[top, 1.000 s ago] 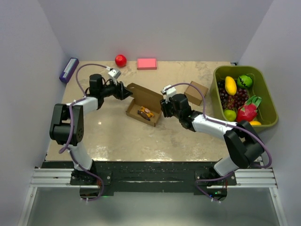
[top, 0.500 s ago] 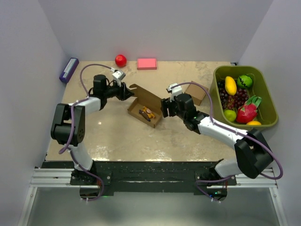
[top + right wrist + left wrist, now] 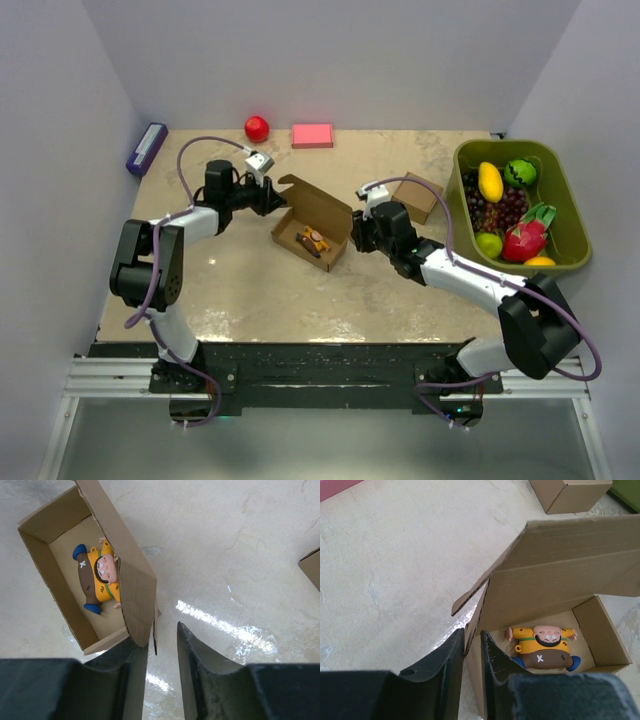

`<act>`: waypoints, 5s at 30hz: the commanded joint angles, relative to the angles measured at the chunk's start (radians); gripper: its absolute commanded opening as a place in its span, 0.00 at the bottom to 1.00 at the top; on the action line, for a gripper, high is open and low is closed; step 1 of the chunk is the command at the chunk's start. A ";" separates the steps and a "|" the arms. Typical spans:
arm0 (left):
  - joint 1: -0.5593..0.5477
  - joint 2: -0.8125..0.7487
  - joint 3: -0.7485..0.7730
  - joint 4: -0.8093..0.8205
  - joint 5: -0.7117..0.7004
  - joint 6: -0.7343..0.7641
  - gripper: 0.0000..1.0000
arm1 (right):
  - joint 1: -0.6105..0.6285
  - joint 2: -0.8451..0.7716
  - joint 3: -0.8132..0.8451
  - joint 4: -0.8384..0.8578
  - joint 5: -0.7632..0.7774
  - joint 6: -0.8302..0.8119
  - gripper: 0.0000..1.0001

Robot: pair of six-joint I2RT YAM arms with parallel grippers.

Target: Fold the paper box

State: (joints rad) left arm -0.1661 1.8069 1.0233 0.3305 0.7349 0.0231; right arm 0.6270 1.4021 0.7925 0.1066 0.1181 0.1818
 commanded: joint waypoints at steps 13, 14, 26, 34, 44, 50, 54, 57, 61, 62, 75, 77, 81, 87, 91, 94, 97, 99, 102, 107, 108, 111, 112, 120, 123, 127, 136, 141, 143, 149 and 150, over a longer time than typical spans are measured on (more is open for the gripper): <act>-0.148 -0.128 -0.015 -0.038 -0.291 0.014 0.00 | 0.013 0.015 0.056 -0.035 0.164 0.038 0.02; -0.156 -0.138 -0.023 -0.033 -0.352 -0.009 0.00 | 0.014 0.021 0.065 -0.036 0.196 0.044 0.01; -0.269 -0.205 -0.126 0.036 -0.722 -0.187 0.00 | 0.082 0.159 0.171 0.018 0.428 0.199 0.00; -0.331 -0.245 -0.296 0.162 -0.850 -0.290 0.00 | 0.183 0.242 0.218 0.002 0.552 0.298 0.00; -0.372 -0.261 -0.399 0.220 -0.901 -0.388 0.00 | 0.234 0.276 0.205 -0.073 0.637 0.347 0.00; -0.401 -0.262 -0.450 0.226 -0.940 -0.431 0.00 | 0.252 0.293 0.171 -0.117 0.686 0.413 0.00; -0.429 -0.264 -0.479 0.226 -0.992 -0.449 0.00 | 0.266 0.301 0.172 -0.160 0.719 0.456 0.00; -0.449 -0.258 -0.496 0.213 -1.034 -0.463 0.00 | 0.281 0.299 0.168 -0.191 0.750 0.491 0.02; -0.466 -0.258 -0.526 0.202 -1.089 -0.488 0.00 | 0.293 0.296 0.160 -0.232 0.765 0.536 0.09; -0.469 -0.258 -0.528 0.196 -1.094 -0.491 0.00 | 0.298 0.296 0.157 -0.235 0.770 0.545 0.12; -0.480 -0.268 -0.523 0.153 -1.132 -0.477 0.00 | 0.379 0.080 0.085 -0.318 0.741 0.532 0.63; -0.478 -0.265 -0.522 0.147 -1.134 -0.476 0.00 | 0.387 0.043 0.045 -0.302 0.692 0.477 0.73; -0.478 -0.259 -0.517 0.148 -1.134 -0.474 0.00 | 0.389 -0.110 -0.068 -0.178 0.571 0.355 0.74; -0.478 -0.276 -0.528 0.150 -1.123 -0.462 0.00 | 0.390 -0.343 -0.102 -0.159 0.423 0.285 0.79; -0.480 -0.307 -0.540 0.165 -1.106 -0.448 0.07 | 0.387 -0.355 0.023 -0.254 0.469 0.330 0.82; -0.478 -0.351 -0.546 0.159 -1.102 -0.443 0.15 | 0.387 -0.293 0.155 -0.323 0.546 0.421 0.82; -0.480 -0.386 -0.558 0.154 -1.105 -0.437 0.22 | 0.385 -0.247 0.207 -0.288 0.607 0.423 0.82; -0.480 -0.402 -0.559 0.144 -1.102 -0.431 0.28 | 0.384 -0.184 0.240 -0.257 0.615 0.417 0.82; -0.478 -0.431 -0.562 0.127 -1.105 -0.430 0.38 | 0.384 -0.088 0.297 -0.233 0.611 0.416 0.80; -0.478 -0.512 -0.606 0.116 -1.128 -0.437 0.54 | 0.384 0.040 0.359 -0.223 0.594 0.429 0.77; -0.480 -0.530 -0.615 0.123 -1.129 -0.436 0.57 | 0.384 0.070 0.363 -0.216 0.591 0.430 0.77; -0.478 -0.604 -0.649 0.120 -1.115 -0.424 0.66 | 0.379 0.116 0.376 -0.206 0.577 0.439 0.76; -0.480 -0.639 -0.655 0.116 -1.112 -0.420 0.67 | 0.379 0.126 0.381 -0.205 0.574 0.443 0.76; -0.478 -0.888 -0.704 -0.108 -1.103 -0.465 0.68 | 0.375 0.164 0.384 -0.200 0.549 0.453 0.76; -0.480 -1.064 -0.675 -0.256 -1.077 -0.495 0.70 | 0.373 0.167 0.379 -0.202 0.543 0.456 0.76; -0.475 -1.144 -0.565 -0.401 -1.033 -0.506 0.78 | 0.375 0.176 0.376 -0.200 0.537 0.461 0.76; -0.425 -0.874 -0.234 -0.421 -0.862 -0.413 0.79 | 0.373 0.172 0.341 -0.212 0.534 0.481 0.76; -0.291 -0.706 -0.212 -0.297 -0.703 -0.426 0.77 | 0.373 0.153 0.320 -0.217 0.538 0.492 0.76; -0.277 -0.666 -0.210 -0.247 -0.681 -0.425 0.77 | 0.373 0.150 0.315 -0.222 0.538 0.493 0.76; -0.277 -0.485 -0.169 -0.231 -0.701 -0.378 0.73 | 0.375 0.149 0.303 -0.232 0.534 0.504 0.75; -0.274 -0.447 -0.161 -0.240 -0.710 -0.371 0.73 | 0.373 0.150 0.301 -0.235 0.534 0.508 0.75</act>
State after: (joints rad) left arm -0.4454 1.2758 0.7998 0.0414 0.0128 -0.4030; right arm 1.0027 1.5791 1.1023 -0.1349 0.6361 0.6579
